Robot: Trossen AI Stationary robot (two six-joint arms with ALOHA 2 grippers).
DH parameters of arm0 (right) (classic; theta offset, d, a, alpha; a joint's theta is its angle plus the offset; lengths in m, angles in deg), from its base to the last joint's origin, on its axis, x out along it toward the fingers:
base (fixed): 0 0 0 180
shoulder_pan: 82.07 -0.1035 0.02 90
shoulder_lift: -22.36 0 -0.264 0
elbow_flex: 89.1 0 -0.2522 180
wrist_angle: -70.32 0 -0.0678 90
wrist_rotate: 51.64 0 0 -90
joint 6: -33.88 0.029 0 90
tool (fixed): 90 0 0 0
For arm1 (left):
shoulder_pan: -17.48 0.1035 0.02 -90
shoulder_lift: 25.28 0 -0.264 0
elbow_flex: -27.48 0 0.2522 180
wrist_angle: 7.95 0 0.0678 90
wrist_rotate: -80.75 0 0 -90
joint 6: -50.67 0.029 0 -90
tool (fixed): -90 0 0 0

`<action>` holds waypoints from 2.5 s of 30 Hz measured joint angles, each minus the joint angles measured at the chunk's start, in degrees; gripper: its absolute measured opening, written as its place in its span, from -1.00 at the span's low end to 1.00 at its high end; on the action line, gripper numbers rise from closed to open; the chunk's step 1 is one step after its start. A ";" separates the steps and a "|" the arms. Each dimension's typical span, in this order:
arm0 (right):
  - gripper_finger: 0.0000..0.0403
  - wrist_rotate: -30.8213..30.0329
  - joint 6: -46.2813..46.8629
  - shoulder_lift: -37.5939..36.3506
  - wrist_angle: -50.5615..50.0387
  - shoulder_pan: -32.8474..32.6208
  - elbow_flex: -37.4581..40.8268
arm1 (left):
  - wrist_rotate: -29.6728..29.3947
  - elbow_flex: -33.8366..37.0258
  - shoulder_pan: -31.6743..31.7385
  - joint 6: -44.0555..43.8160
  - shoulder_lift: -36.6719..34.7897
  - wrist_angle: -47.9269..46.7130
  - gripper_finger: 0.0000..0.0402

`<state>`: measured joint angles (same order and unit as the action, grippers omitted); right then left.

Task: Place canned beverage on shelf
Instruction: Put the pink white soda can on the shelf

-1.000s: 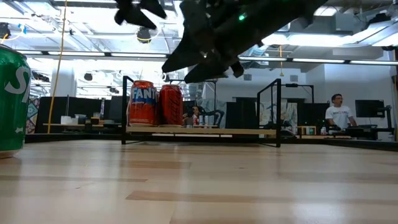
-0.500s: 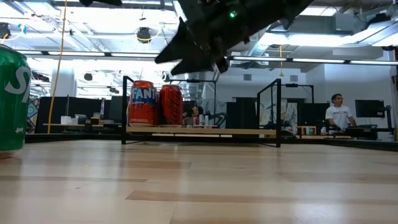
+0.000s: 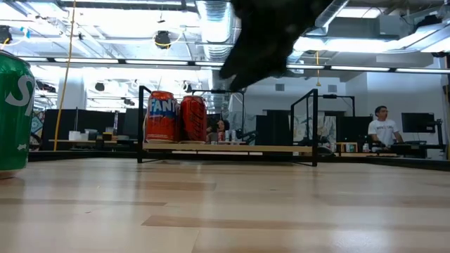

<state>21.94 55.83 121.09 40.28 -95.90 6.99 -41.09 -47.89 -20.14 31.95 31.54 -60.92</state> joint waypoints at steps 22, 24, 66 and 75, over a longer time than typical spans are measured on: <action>0.20 -0.84 1.17 6.08 18.64 -6.98 -0.33 | 1.69 -0.03 -17.89 -30.48 10.78 -19.96 0.53; 0.20 -0.88 1.17 6.44 18.84 -6.99 -0.38 | 2.32 -0.03 -18.80 -35.06 11.60 -20.91 0.53; 0.20 -0.16 1.75 7.50 22.59 -4.76 -0.29 | 8.15 -0.01 -25.29 -28.24 31.17 -22.03 0.53; 0.20 1.58 2.63 5.39 13.69 -5.89 -1.37 | 11.02 -0.01 -24.65 -28.27 31.17 -21.95 0.53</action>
<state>23.52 58.47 126.49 53.97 -101.79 5.63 -30.07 -47.90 -44.78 3.68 62.71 -82.87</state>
